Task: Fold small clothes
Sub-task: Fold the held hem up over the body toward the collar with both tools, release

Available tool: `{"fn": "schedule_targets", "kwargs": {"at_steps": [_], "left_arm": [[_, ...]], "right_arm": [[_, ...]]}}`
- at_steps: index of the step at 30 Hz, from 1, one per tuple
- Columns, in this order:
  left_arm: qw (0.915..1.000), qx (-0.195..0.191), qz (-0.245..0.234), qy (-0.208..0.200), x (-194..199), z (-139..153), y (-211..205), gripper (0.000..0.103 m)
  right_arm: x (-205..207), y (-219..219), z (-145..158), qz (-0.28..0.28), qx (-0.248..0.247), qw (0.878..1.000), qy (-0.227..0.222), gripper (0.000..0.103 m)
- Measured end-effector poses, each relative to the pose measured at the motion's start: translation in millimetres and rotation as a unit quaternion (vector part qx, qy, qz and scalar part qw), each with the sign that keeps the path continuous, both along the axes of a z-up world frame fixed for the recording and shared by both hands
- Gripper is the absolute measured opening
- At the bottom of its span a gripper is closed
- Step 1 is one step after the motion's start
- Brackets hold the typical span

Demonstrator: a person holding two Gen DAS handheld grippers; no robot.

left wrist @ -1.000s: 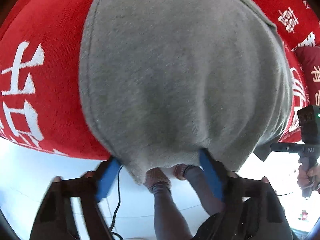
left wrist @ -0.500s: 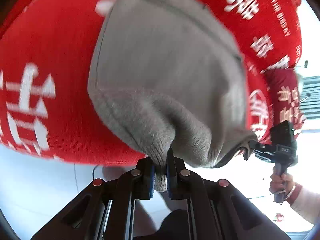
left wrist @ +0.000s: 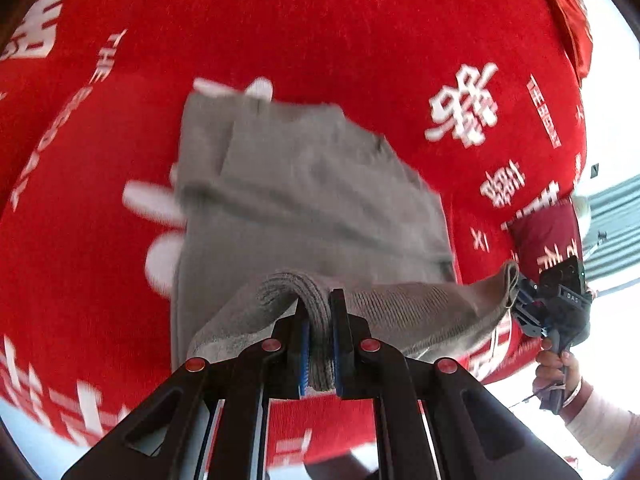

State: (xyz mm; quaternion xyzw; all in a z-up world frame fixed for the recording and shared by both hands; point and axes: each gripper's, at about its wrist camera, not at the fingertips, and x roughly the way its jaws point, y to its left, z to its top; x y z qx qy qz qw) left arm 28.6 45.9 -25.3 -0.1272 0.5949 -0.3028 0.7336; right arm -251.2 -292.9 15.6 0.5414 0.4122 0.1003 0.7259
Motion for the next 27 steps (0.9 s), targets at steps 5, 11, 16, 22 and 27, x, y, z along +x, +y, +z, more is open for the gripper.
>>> {"fn": "schedule_targets", "kwargs": {"at_steps": [5, 11, 16, 22, 27], "left_arm": [[0.9996, 0.010, 0.021, -0.018, 69.2, -9.5, -35.9, 0.010], [0.9965, 0.054, 0.060, -0.023, 142.0, -48.0, -65.0, 0.010], [0.9898, 0.108, 0.092, -0.007, 172.4, -79.6, -73.5, 0.010], [0.9834, 0.156, 0.092, -0.011, 176.6, -65.8, -76.9, 0.013], [0.9775, 0.176, 0.107, -0.044, 169.4, -35.1, -63.4, 0.088]], "right_arm": [[73.2, -40.5, 2.3, 0.000, -0.013, 1.000, -0.010, 0.007], [158.0, -84.6, -26.2, 0.011, -0.029, 0.999, 0.008, 0.007], [196.4, -99.8, -69.1, 0.021, -0.044, 0.997, 0.053, 0.007], [214.8, -101.7, -101.0, 0.029, -0.087, 0.987, 0.130, 0.011], [212.9, -92.4, -63.3, 0.055, -0.194, 0.972, 0.117, 0.051]]}}
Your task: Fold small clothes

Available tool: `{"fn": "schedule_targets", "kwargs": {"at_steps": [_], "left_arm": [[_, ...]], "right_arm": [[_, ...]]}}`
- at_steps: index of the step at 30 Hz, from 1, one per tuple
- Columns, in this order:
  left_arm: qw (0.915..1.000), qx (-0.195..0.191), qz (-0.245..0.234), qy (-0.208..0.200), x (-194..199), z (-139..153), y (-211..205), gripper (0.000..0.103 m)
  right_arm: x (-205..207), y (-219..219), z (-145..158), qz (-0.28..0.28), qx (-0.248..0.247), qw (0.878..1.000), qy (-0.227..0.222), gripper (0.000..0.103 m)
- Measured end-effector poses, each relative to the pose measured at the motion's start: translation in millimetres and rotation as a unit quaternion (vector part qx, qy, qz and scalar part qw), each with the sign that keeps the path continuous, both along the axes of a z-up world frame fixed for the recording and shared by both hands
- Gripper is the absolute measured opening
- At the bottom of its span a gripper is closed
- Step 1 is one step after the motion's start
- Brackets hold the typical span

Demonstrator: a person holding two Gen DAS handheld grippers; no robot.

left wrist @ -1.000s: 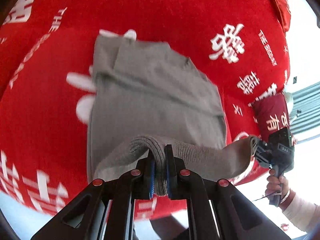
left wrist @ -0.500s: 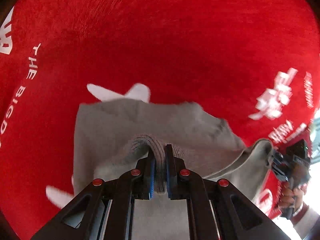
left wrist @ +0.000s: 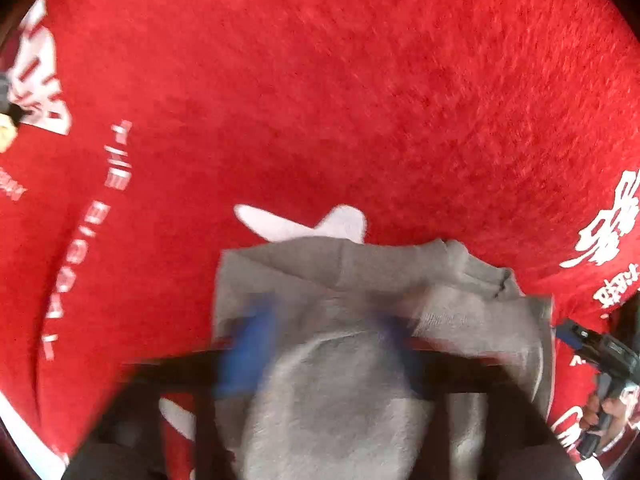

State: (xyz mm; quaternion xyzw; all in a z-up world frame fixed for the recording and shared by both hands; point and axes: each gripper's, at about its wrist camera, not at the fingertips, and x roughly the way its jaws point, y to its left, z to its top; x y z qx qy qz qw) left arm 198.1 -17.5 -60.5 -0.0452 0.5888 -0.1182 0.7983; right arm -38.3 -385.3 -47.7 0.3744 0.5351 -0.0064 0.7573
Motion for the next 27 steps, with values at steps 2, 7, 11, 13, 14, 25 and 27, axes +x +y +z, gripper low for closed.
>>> {"fn": "schedule_targets", "kwargs": {"at_steps": [2, 7, 11, 13, 14, 25, 27], "left_arm": [[0.9997, 0.017, -0.009, -0.013, -6.1, 4.1, -0.1, 0.088], [0.9987, 0.034, -0.027, 0.026, -8.4, -27.0, -21.2, 0.088], [0.9972, 0.056, -0.033, 0.036, 1.7, -57.1, -43.3, 0.082], [0.9953, 0.085, -0.029, 0.037, 10.8, -71.5, -52.1, 0.078], [0.9950, 0.091, -0.026, 0.032, 13.4, -74.0, -53.5, 0.078], [0.9922, 0.106, -0.057, 0.030, -33.5, -16.4, 4.0, 0.078], [0.9915, 0.107, -0.057, 0.046, -53.2, -14.9, 19.9, 0.078]], "right_arm": [[-5.2, 1.6, 12.6, 0.014, -0.041, 0.999, -0.001, 0.051], [-5.6, 1.6, -1.3, 0.043, -0.066, 0.996, 0.031, 0.051], [5.3, -0.2, -21.7, 0.037, -0.029, 0.998, 0.038, 0.037], [13.1, 5.2, -24.9, 0.057, -0.031, 0.997, 0.041, 0.006], [17.0, 9.7, -22.6, 0.071, -0.044, 0.996, 0.042, 0.006], [1.4, 7.6, 3.9, 0.090, -0.124, 0.987, 0.046, 0.012], [-13.4, 17.6, 15.9, 0.101, -0.100, 0.989, 0.030, 0.012]]}}
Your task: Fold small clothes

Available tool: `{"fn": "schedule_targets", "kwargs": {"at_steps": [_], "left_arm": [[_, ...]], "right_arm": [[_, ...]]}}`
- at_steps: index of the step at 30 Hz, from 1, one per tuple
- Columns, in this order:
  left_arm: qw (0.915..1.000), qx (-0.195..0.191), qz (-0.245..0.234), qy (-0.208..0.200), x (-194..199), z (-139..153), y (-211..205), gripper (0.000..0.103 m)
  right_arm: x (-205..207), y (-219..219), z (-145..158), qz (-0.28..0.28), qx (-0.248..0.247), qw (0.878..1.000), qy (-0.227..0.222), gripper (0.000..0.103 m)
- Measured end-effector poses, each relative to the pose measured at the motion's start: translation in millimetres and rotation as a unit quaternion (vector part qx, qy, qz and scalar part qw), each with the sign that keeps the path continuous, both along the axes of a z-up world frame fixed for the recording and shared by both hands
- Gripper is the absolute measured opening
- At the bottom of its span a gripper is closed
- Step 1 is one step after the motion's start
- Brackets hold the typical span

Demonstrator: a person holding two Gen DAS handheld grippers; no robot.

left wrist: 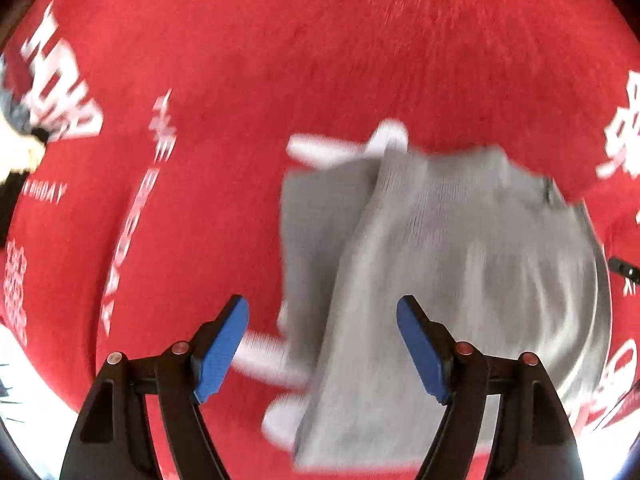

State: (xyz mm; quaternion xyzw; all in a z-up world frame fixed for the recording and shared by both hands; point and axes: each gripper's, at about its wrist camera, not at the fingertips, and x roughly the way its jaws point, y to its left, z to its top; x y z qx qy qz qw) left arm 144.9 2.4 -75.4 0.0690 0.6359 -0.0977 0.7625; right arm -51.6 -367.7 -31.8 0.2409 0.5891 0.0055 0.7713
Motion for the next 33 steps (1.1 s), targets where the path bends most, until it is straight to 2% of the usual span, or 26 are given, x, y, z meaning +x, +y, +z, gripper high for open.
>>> {"fn": "schedule_targets", "kwargs": {"at_steps": [2, 5, 7, 9, 14, 15, 17, 18, 19, 26, 33], "left_arm": [[0.9997, 0.017, 0.006, 0.017, -25.7, -10.8, 13.0, 0.078], [0.9964, 0.063, 0.023, 0.052, -55.6, -45.4, 31.0, 0.078], [0.9963, 0.050, 0.042, 0.056, -65.0, -52.6, 43.7, 0.079], [0.9955, 0.040, 0.065, 0.056, -69.0, -49.4, 50.8, 0.079], [0.9946, 0.054, 0.067, 0.059, -79.9, -32.6, 37.5, 0.079], [0.9948, 0.054, 0.066, 0.057, -82.3, -29.1, 33.3, 0.079], [0.9950, 0.049, 0.066, 0.056, -86.0, -21.5, 23.2, 0.079], [0.9951, 0.047, 0.067, 0.055, -86.4, -18.6, 19.4, 0.079], [0.9951, 0.047, 0.067, 0.054, -88.0, -15.5, 13.8, 0.079], [0.9961, 0.045, 0.059, 0.047, -91.5, -7.5, -5.2, 0.079], [0.9967, 0.033, 0.052, 0.053, -98.9, -2.9, -4.9, 0.079]], "right_arm": [[-15.1, 17.8, 5.4, 0.018, 0.026, 1.000, -0.005, 0.012], [-39.5, 54.3, 0.8, 0.054, 0.040, 0.998, 0.013, 0.012], [-52.2, 69.8, -9.8, 0.067, 0.038, 0.996, 0.037, 0.012], [-66.4, 77.2, -22.4, 0.063, 0.034, 0.995, 0.069, 0.012], [-87.4, 77.8, -21.1, 0.052, 0.024, 0.994, 0.087, 0.013], [-90.1, 76.9, -20.0, 0.050, 0.024, 0.994, 0.090, 0.017], [-95.1, 75.5, -13.5, 0.049, 0.018, 0.995, 0.090, 0.030], [-91.6, 78.2, -11.0, 0.051, 0.017, 0.995, 0.088, 0.041], [-89.5, 86.3, -9.3, 0.053, 0.016, 0.995, 0.085, 0.045], [-85.1, 113.2, 9.1, 0.081, 0.015, 0.994, 0.067, 0.045], [-74.7, 148.7, 8.2, 0.089, 0.024, 0.993, 0.071, 0.045]]}}
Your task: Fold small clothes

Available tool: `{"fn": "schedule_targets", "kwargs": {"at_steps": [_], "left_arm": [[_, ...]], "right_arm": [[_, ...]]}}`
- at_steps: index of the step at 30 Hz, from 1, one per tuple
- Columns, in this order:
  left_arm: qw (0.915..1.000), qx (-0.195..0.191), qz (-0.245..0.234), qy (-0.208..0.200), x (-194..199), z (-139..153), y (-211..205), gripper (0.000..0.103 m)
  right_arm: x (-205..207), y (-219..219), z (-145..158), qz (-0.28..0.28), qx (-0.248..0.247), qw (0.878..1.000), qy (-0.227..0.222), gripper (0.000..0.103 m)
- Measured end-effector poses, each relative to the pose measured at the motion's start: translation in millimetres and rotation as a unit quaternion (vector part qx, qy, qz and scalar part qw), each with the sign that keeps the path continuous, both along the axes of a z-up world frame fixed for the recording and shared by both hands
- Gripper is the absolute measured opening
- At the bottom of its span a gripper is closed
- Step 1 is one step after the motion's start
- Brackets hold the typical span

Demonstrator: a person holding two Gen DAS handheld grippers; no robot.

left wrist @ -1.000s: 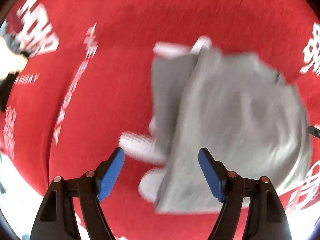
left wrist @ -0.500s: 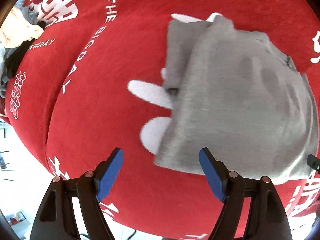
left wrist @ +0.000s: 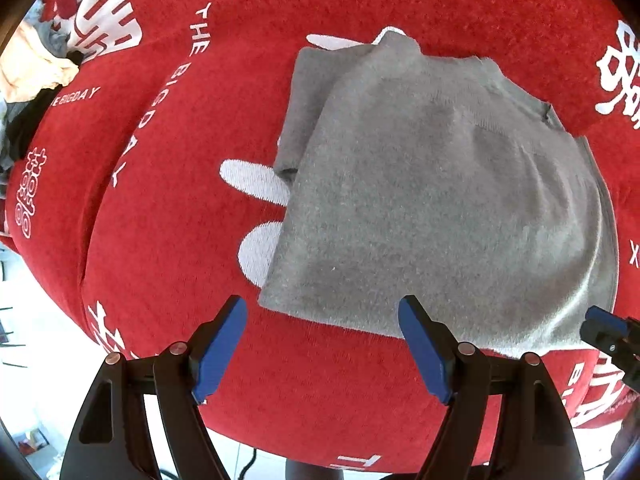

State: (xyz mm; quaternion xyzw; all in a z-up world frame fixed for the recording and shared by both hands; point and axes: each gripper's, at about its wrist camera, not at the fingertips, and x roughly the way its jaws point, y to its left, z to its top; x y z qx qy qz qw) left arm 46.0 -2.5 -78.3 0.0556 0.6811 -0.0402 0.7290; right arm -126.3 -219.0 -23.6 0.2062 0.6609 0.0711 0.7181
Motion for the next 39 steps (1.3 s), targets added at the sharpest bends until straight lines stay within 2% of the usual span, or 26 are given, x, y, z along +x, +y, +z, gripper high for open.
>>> {"fn": "schedule_targets", "kwargs": {"at_steps": [10, 13, 17, 18, 19, 20, 21, 26, 31, 34, 39], "left_arm": [[0.9986, -0.016, -0.042, 0.029, 1.7, -14.0, 19.4, 0.079], [0.9978, -0.029, -0.052, 0.029, 2.9, -11.2, 27.1, 0.079], [0.9972, -0.033, -0.061, 0.028, 5.9, -11.0, 36.1, 0.079], [0.9972, -0.035, -0.059, 0.029, 7.1, -11.4, 39.2, 0.079], [0.9972, -0.038, -0.056, 0.029, 7.4, -11.5, 42.1, 0.079], [0.9972, -0.043, -0.053, 0.030, 8.2, -12.0, 45.6, 0.079], [0.9972, -0.046, -0.051, 0.031, 8.9, -12.3, 48.7, 0.079], [0.9959, -0.080, -0.029, 0.028, 11.7, -12.2, 65.8, 0.079], [0.9906, -0.129, -0.004, 0.046, 13.1, -13.6, 75.5, 0.079], [0.9899, -0.133, 0.004, 0.049, 14.7, -15.3, 76.0, 0.079], [0.9893, -0.136, 0.007, 0.052, 17.1, -16.6, 74.6, 0.079]], "right_arm": [[2.1, 45.9, -0.7, -0.031, -0.009, 0.999, 0.003, 0.045], [0.3, 60.7, -2.3, -0.050, -0.007, 0.999, 0.012, 0.045], [0.1, 88.0, -4.5, -0.049, -0.023, 0.998, 0.025, 0.045], [0.7, 94.5, -5.6, -0.048, -0.024, 0.998, 0.028, 0.048], [1.7, 98.9, -6.8, -0.046, -0.026, 0.998, 0.030, 0.054], [3.2, 105.4, -8.0, -0.043, -0.028, 0.998, 0.034, 0.066], [4.5, 110.2, -8.6, -0.041, -0.030, 0.998, 0.035, 0.068], [15.2, 129.5, -10.2, -0.021, -0.056, 0.997, 0.044, 0.072], [23.7, 138.9, -13.9, -0.010, -0.073, 0.996, 0.052, 0.076], [26.5, 143.4, -15.8, 0.004, -0.089, 0.994, 0.056, 0.079], [29.2, 147.6, -15.6, 0.021, -0.108, 0.992, 0.056, 0.079]]}}
